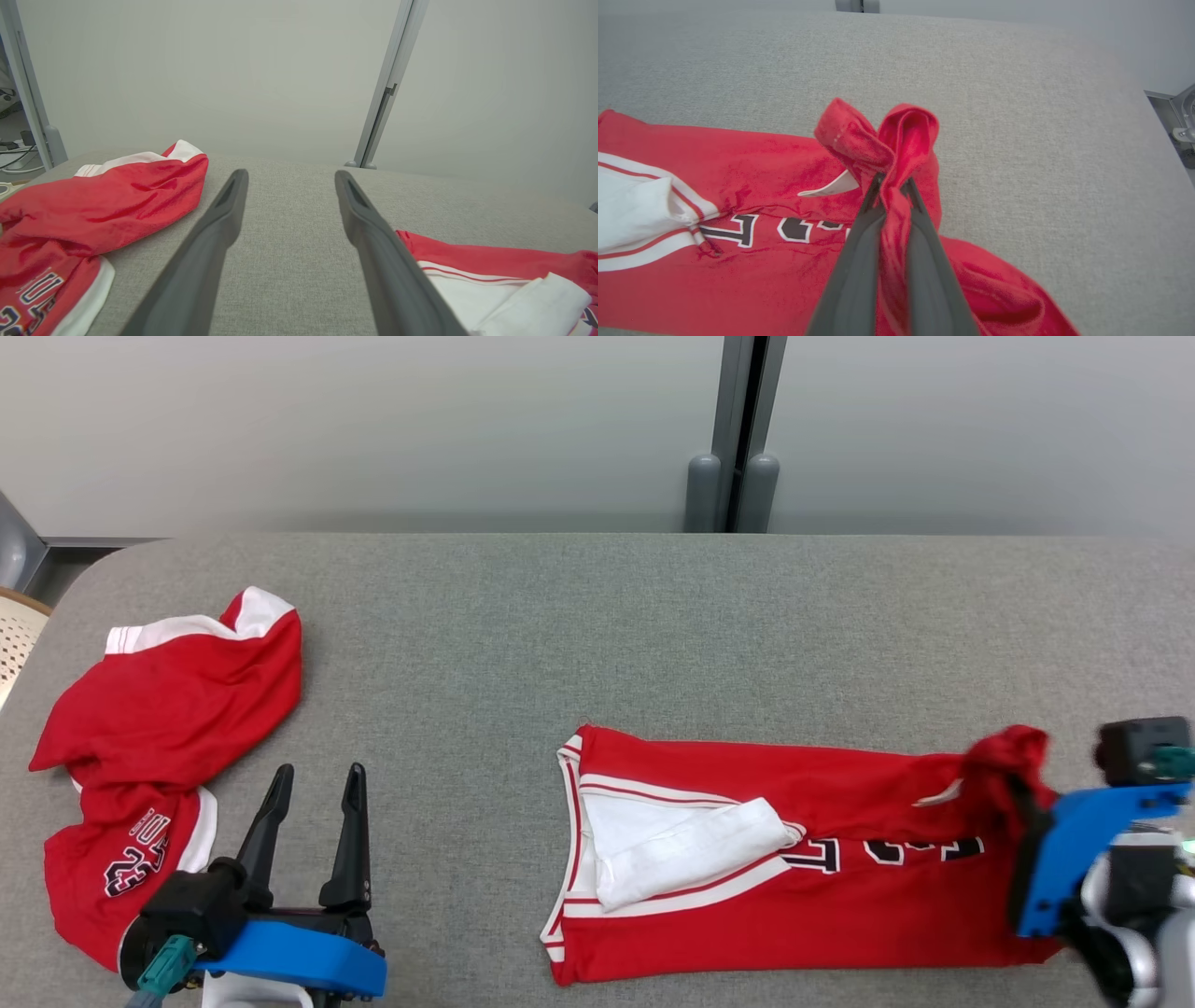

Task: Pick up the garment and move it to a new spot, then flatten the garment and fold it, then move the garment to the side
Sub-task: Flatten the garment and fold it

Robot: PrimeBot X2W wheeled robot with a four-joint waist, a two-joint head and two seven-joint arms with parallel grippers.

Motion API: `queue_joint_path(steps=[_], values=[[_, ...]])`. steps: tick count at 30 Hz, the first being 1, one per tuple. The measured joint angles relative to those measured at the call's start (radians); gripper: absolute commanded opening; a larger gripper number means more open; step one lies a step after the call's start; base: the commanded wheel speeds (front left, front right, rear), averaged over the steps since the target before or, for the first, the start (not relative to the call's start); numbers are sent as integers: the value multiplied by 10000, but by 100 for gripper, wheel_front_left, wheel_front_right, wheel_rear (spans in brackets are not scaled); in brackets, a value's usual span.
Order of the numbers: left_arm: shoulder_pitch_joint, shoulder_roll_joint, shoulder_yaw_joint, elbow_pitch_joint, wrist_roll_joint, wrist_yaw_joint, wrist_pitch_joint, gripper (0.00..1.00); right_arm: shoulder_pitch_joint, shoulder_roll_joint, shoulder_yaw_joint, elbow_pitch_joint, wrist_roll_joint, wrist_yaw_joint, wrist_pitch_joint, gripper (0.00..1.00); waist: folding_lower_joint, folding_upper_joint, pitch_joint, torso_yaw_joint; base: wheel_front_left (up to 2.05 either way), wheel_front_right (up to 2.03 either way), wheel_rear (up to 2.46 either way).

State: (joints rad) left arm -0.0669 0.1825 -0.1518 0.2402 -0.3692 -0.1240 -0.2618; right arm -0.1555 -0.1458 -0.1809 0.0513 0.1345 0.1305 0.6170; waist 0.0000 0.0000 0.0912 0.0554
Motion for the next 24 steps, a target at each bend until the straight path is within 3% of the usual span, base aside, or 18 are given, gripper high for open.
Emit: queue_joint_path(steps=[9,24], values=[[53,148,-56,-44,-73,0,4,100,-1101,759,2824,240,541,2,-221,0,0,0,-44,103,0,0,0],[-317,102,-343,75,-174,0,35,100,-3272,955,5294,3990,2286,0,-1829,0,0,0,330,677,0,0,0]])
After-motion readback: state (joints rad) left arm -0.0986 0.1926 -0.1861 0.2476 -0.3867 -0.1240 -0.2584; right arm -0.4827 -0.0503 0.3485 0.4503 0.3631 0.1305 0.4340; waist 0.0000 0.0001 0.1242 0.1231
